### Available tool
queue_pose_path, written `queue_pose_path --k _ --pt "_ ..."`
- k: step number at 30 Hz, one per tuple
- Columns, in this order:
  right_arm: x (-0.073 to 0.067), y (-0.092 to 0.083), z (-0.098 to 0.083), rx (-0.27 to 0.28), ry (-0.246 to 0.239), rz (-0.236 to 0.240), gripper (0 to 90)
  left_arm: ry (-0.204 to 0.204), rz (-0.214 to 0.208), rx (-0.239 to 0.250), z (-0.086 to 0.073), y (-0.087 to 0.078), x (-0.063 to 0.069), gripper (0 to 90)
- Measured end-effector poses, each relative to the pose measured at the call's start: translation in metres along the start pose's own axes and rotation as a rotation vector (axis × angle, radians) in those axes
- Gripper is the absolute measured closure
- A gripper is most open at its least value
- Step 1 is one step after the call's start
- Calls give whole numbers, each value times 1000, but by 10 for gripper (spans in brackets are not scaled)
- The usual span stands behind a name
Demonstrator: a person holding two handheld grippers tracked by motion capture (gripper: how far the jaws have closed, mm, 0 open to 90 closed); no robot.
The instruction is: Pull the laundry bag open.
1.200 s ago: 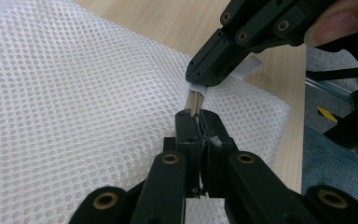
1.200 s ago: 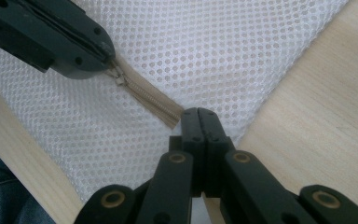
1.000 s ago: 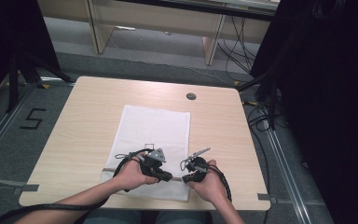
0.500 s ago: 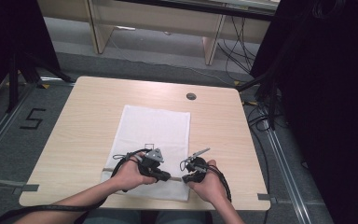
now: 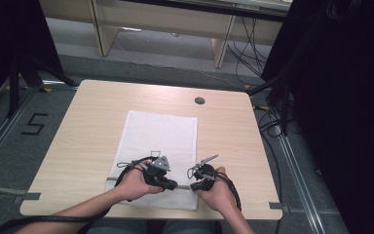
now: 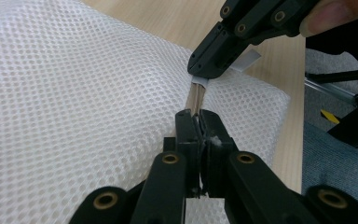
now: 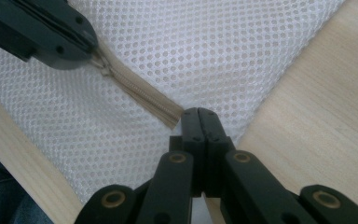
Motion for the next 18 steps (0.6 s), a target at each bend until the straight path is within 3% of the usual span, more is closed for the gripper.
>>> queue_pose_path --k 3,4,6,18 --pt "-1 0 0 -3 10 -2 900 -12 -2 8 -2 -4 -2 872" --pt "1 0 0 1 -9 2 900 -29 -2 10 -3 -4 -2 872" --pt "0 0 0 -2 1 1 900 -8 3 3 -2 -4 -2 872" --pt "0 0 0 5 6 1 900 -11 -7 4 -3 -5 0 872"
Point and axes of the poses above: each handheld gripper's, and its own axes: y roughly forward along the jaws, z roughly out of its top, x roughly to its right, the point moved 4 cm from there along y, roughly forward along the jaws, and after that the axes turned 4 degrees about x, right-handed, at the moved point
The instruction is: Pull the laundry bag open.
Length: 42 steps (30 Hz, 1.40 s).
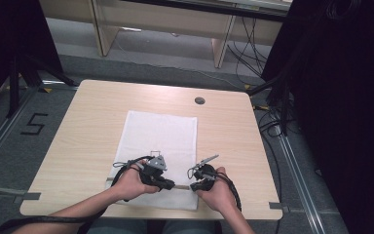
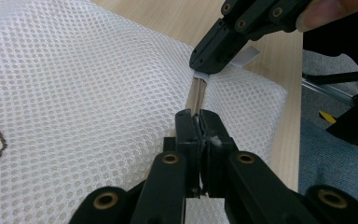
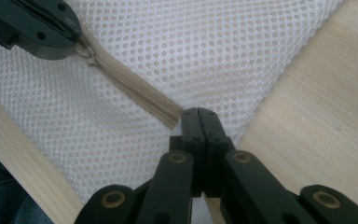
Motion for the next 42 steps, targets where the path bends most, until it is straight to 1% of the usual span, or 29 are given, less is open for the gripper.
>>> queue_pose_path --k 1,2,6,8,9,10,11,12,13,14,15,16,18,21,22,23,24,26,27,28,29,30,31,32,33,37,38,39,42 --pt "-1 0 0 -2 12 4 900 4 7 -3 0 -1 0 872" --pt "0 0 0 2 -2 7 900 15 0 -1 1 -1 1 872" --pt "-1 0 0 0 1 6 900 23 0 -7 0 -1 1 872" --pt "-1 0 0 -2 3 2 900 17 -3 -5 0 -1 1 873" --pt "-1 0 0 -2 3 2 900 22 0 -8 0 -1 0 872" --pt "-1 0 0 -3 3 1 900 3 -1 -2 0 -1 0 872" --pt "-1 0 0 -2 3 1 900 13 -2 -5 0 -1 -1 872" --pt "-1 0 0 -2 2 0 900 0 1 -2 0 0 -1 872" --pt "0 0 0 -3 1 -2 900 10 -6 -2 0 0 -2 872" --pt "-1 0 0 -4 1 -3 900 10 -2 -6 -1 1 -3 872" --pt "-2 -1 0 -15 17 -7 900 9 -1 -5 -1 1 -2 872" --pt "-2 -1 0 -14 12 -5 900 13 -2 -7 -1 1 -2 872" --pt "-2 -1 0 -15 13 -7 900 -11 1 -6 -1 0 -2 872" --pt "-3 -1 0 -23 16 -18 900 1 1 -15 -1 0 -2 873" --pt "-2 0 0 -14 1 -14 900 0 -2 -13 -1 0 -1 873" --pt "-1 1 0 -4 -16 -5 900 11 -1 -15 -1 -1 -1 873" --pt "-2 0 0 -12 10 -10 900 6 3 -20 -1 -1 0 874" --pt "-4 -1 0 -20 19 -17 900 14 0 -17 -1 -1 -1 873" --pt "-4 -1 0 -21 20 -17 900 2 6 -20 -2 -1 -2 873" --pt "-4 -1 0 -20 17 -18 900 1 6 -17 -2 -1 -2 873" --pt "-2 1 1 -5 -12 -12 900 1 4 -14 -2 0 -3 873" --pt "-3 1 1 -7 -13 -12 900 1 9 -15 -2 0 -3 873" --pt "-3 0 1 -6 -19 -13 900 -10 8 -8 -2 1 -4 873" --pt "-3 0 1 -8 -20 -14 900 -20 14 -5 -1 2 -4 873" --pt "-4 1 1 -8 -24 -12 900 1 15 -4 -1 2 -5 872" --pt "-4 1 1 -10 -29 -25 900 -5 24 -12 -3 5 -6 872" --pt "-4 1 1 -9 -30 -26 900 -24 21 -8 -4 5 -5 872" --pt "-4 1 1 -6 -35 -24 900 -22 31 -12 -4 3 -6 872" --pt "-4 1 1 -10 -24 -28 900 -16 27 -6 -3 0 -3 873"
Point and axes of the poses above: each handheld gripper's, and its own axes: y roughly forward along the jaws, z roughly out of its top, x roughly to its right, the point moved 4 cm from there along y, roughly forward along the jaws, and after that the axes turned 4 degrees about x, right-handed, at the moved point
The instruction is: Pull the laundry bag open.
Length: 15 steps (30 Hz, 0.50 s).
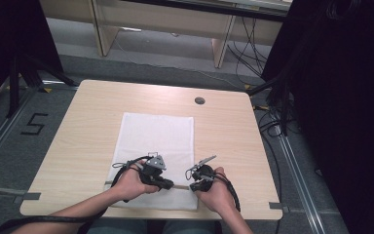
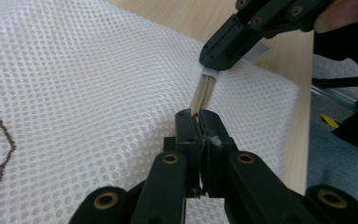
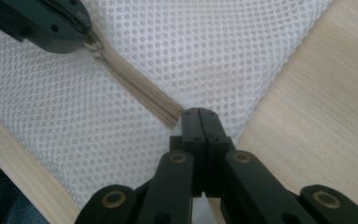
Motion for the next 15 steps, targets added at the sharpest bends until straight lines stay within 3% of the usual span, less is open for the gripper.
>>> queue_pose_path --k 4,6,8,9,10,11,12,13,14,15 --pt "-1 0 0 0 5 -7 900 26 1 -14 0 0 0 875" --pt "-3 -1 0 -14 30 -6 900 23 -2 -15 -1 -1 0 875" --pt "-1 1 0 3 9 -6 900 14 0 -19 -1 -2 1 875" --pt "-2 0 0 -3 14 -7 900 39 4 -13 -1 -4 -1 875" --pt "-3 0 0 -15 24 -11 900 26 0 -27 -1 -6 -3 875" --pt "-5 0 0 -25 43 -4 900 10 -6 -7 -1 -9 -4 875" --pt "-2 0 1 -10 4 -13 900 2 -12 -8 -1 -10 -4 875" --pt "-4 0 1 -22 20 -8 900 12 -18 -5 -2 -12 -4 874" --pt "-2 1 1 -4 -5 -11 900 9 -10 -1 -3 -12 -3 874" --pt "-1 1 1 -10 3 -11 900 8 -16 -4 -4 -11 -3 874"
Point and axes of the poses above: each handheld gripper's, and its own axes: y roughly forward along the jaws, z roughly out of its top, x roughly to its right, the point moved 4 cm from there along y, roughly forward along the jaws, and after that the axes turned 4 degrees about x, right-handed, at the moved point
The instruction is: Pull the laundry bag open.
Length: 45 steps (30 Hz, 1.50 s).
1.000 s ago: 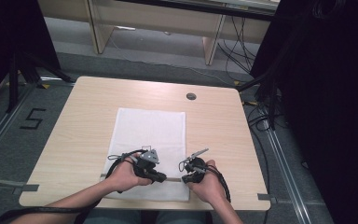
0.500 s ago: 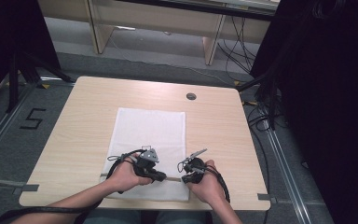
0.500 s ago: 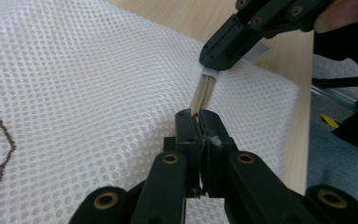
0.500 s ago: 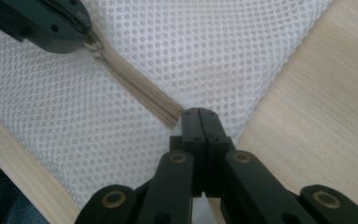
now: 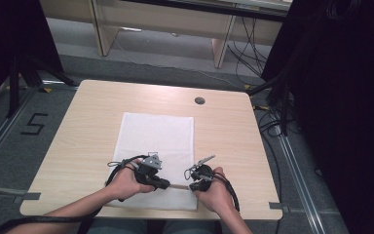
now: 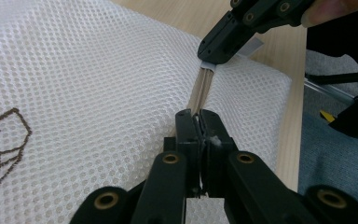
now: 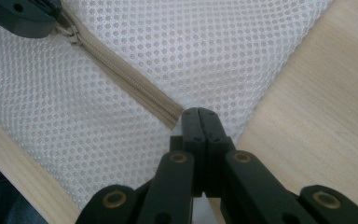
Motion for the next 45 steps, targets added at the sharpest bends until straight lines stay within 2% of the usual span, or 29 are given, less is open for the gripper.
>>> queue_pose_path --k 1,3,4,5,9,10,12,13,14,15,16,20,21,22,23,28,29,30,31,33,34,36,37,38,40,42,43,44,45 --pt "-1 0 0 -7 20 6 900 1 8 0 0 0 0 874" --pt "0 0 0 1 2 -1 900 9 12 -3 1 -1 0 874" --pt "-3 -1 -1 -13 39 8 900 13 10 -8 1 -3 0 875" --pt "-2 -1 -1 -6 17 7 900 17 4 -5 0 -5 0 874" --pt "-1 0 0 1 10 6 900 -7 15 5 -4 -11 -3 874" --pt "-1 0 1 3 7 3 900 6 19 9 -4 -12 -3 874" --pt "-1 0 1 -1 -1 -2 900 5 14 4 -5 -12 -2 874" --pt "-1 0 1 2 0 -1 900 25 15 4 -4 -12 -2 874" --pt "-1 0 1 3 2 -1 900 24 13 5 -4 -13 -2 874" --pt "-2 0 0 2 16 0 900 17 15 2 -5 -13 -2 874" --pt "-1 0 1 4 5 0 900 9 21 -1 -5 -14 -2 874" --pt "-1 0 1 1 14 3 900 -1 25 8 -8 -20 -6 874" --pt "-1 0 1 0 13 4 900 0 14 10 -8 -20 -6 874" --pt "-1 0 1 1 12 4 900 -12 20 15 -8 -20 -4 874" --pt "-1 0 1 0 12 4 900 16 16 8 -8 -20 -5 874" --pt "-2 0 0 0 15 2 900 14 19 11 -9 -21 -4 874" --pt "-1 1 1 6 3 1 900 28 22 10 -9 -22 -4 874" --pt "-1 1 1 6 3 -1 900 18 28 9 -9 -24 -5 874" --pt "-2 0 0 -6 26 4 900 23 27 10 -10 -26 -6 874" --pt "-1 0 0 -5 24 3 900 0 13 27 -12 -28 -7 874" --pt "-2 0 0 -5 30 5 900 9 24 17 -13 -29 -7 874" --pt "-1 0 1 4 10 4 900 14 23 19 -13 -28 -6 874" --pt "-2 0 0 -5 26 2 900 1 29 19 -13 -29 -5 874" --pt "-2 0 0 -5 27 2 900 6 22 20 -13 -29 -5 874" --pt "-1 0 0 -5 20 -2 900 25 43 6 -13 -32 -7 874" --pt "-2 0 0 -5 25 1 900 -4 28 24 -15 -37 -10 874" --pt "-2 0 0 -4 27 1 900 0 27 26 -16 -38 -11 874" --pt "-1 0 0 2 16 3 900 -18 38 26 -17 -39 -10 874" --pt "-1 0 0 1 17 2 900 -2 40 22 -18 -41 -11 874"
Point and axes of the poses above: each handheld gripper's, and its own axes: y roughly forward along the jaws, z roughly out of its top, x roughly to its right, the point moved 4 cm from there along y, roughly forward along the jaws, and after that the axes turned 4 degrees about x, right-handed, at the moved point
